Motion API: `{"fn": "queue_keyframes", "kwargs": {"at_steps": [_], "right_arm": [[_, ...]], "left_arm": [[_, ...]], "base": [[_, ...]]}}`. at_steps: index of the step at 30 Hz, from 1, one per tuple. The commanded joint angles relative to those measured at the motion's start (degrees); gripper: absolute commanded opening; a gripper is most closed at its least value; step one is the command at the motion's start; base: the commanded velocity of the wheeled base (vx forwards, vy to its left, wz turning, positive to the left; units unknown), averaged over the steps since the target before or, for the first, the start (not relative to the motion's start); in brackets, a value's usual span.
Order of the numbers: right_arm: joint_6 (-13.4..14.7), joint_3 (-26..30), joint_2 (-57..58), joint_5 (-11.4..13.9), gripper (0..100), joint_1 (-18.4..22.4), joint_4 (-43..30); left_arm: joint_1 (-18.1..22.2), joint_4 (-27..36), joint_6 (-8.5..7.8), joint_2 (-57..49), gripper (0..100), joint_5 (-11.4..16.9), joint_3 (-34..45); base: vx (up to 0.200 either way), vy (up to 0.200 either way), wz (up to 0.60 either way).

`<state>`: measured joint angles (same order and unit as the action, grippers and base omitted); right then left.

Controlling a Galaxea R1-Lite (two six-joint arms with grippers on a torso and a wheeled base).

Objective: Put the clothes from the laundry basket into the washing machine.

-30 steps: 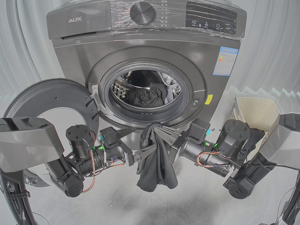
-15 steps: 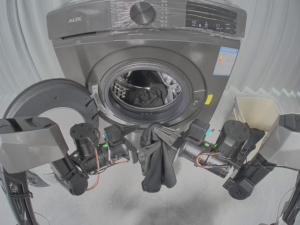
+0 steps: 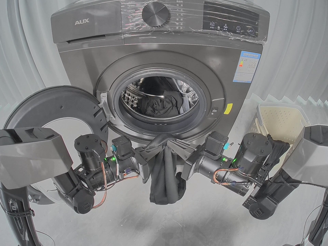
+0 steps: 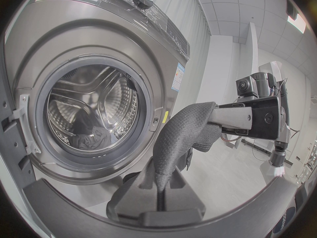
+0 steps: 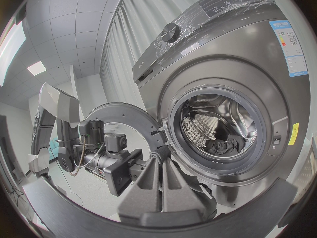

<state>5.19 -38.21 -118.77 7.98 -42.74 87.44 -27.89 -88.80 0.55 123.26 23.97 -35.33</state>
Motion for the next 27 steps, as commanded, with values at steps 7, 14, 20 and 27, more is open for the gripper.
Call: {"fn": "queue_keyframes", "kwargs": {"at_steps": [7, 14, 20, 27], "right_arm": [[0.08, 0.5, -0.14, -1.31, 0, 0.73, -0.08], [0.7, 3.4, 0.38, -1.04, 100, 3.01, -0.26], [0.26, 9.47, 0.38, 1.07, 100, 7.41, 0.18], [-0.1, 10.96, -0.32, 2.47, 100, 9.61, -0.08]], "left_arm": [[1.17, -0.06, -0.28, -4.69, 0, 0.2, 1.75], [2.23, -0.06, -0.37, -8.74, 0, 2.66, 3.42], [2.67, -0.06, -0.28, -11.2, 0, 3.98, 4.13], [2.23, 0.03, 0.42, -14.89, 0, 4.6, 3.51]], "base": [[0.0, 0.0, 0.0], [0.0, 0.0, 0.0], [0.0, 0.0, 0.0], [0.0, 0.0, 0.0]]}}
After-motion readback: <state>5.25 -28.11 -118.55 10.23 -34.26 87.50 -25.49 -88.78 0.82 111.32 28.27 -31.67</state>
